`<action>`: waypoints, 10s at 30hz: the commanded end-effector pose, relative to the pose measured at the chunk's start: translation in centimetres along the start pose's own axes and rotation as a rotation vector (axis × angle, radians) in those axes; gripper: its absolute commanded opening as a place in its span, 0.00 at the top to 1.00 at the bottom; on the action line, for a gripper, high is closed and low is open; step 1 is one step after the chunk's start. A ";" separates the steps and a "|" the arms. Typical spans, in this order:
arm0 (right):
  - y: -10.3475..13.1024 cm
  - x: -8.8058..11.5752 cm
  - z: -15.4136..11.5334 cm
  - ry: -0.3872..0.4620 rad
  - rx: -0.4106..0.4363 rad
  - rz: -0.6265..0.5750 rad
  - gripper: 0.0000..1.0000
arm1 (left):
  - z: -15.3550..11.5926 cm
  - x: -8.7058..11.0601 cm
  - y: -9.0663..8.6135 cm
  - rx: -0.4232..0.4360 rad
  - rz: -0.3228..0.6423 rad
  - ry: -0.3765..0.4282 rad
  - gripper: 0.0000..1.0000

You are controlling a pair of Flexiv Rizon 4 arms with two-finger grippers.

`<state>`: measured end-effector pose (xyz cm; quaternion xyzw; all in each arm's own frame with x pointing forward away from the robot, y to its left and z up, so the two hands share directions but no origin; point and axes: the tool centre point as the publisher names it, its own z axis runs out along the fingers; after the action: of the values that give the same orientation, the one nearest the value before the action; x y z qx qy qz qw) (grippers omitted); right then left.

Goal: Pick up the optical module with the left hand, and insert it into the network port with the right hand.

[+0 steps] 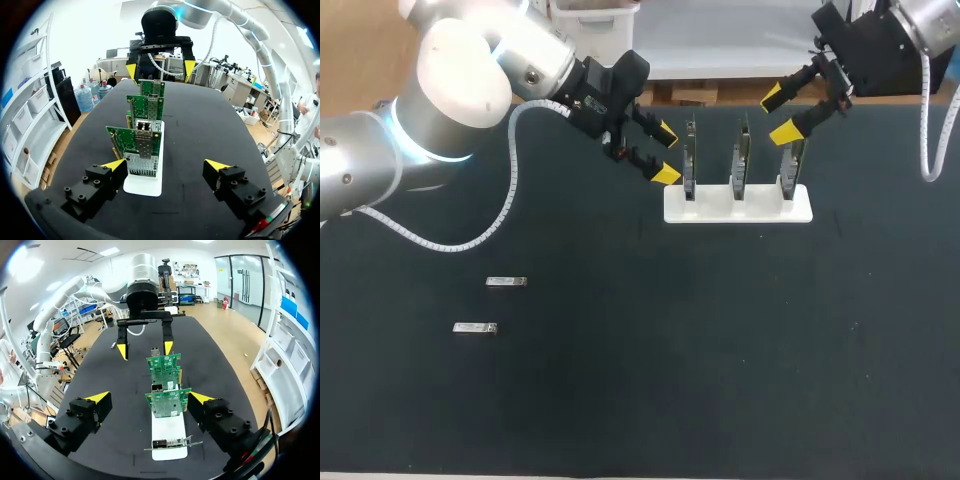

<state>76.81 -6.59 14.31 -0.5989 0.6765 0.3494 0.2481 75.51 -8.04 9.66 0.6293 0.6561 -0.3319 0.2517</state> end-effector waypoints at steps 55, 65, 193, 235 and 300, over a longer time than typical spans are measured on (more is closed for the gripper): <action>0.1 0.0 0.0 0.000 0.002 0.000 0.00 | -14.6 18.0 -9.3 -0.349 -0.006 0.758 0.00; 0.1 0.0 0.0 0.000 0.002 0.000 0.00 | -13.6 21.0 -10.7 -0.267 -0.087 0.748 0.00; 0.1 0.0 0.0 0.000 0.002 0.000 0.00 | -15.8 16.3 -3.1 -0.456 -0.320 0.096 1.00; 0.1 0.0 0.0 0.000 0.002 0.000 0.00 | -11.4 -10.4 6.9 -0.321 0.014 -0.535 1.00; 0.1 0.0 0.0 0.000 0.002 0.000 0.00 | 2.3 -13.5 -0.1 -0.036 0.011 -0.640 1.00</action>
<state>76.81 -6.59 14.32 -0.5989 0.6766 0.3493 0.2481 76.65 -19.07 18.41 0.4926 0.5466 -0.5005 0.4562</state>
